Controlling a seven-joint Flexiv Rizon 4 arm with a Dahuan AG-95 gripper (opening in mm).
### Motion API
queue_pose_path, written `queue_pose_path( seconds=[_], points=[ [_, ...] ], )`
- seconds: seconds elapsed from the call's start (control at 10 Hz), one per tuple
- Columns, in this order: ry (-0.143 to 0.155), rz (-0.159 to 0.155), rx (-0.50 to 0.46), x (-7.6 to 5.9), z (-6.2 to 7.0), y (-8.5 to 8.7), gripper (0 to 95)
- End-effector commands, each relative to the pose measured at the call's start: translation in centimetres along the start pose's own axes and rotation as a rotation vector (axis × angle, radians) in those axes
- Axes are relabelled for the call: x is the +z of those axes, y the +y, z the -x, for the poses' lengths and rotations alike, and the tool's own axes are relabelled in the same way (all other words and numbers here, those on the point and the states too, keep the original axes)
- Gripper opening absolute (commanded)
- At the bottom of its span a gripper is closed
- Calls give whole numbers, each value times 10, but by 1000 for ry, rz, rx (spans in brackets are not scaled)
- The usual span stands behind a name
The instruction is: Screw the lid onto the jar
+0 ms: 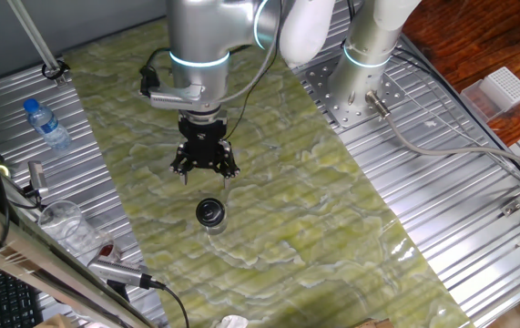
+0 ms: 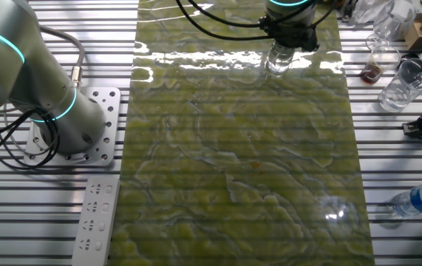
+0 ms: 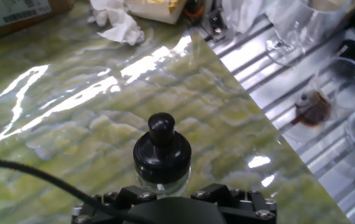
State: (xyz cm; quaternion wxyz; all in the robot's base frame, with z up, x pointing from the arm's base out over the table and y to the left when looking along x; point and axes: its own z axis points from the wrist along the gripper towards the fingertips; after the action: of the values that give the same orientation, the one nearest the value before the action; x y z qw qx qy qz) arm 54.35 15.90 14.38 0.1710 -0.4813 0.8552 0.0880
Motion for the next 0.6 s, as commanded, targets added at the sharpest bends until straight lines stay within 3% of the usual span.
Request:
queue_pose_path(
  seconds=[0.1, 0.4, 0.6],
  points=[
    [-7, -21, 6, 4, 1, 1, 950],
    [-22, -26, 9, 20, 5, 2, 950],
    [-57, -24, 13, 27, 6, 2, 950]
  ],
)
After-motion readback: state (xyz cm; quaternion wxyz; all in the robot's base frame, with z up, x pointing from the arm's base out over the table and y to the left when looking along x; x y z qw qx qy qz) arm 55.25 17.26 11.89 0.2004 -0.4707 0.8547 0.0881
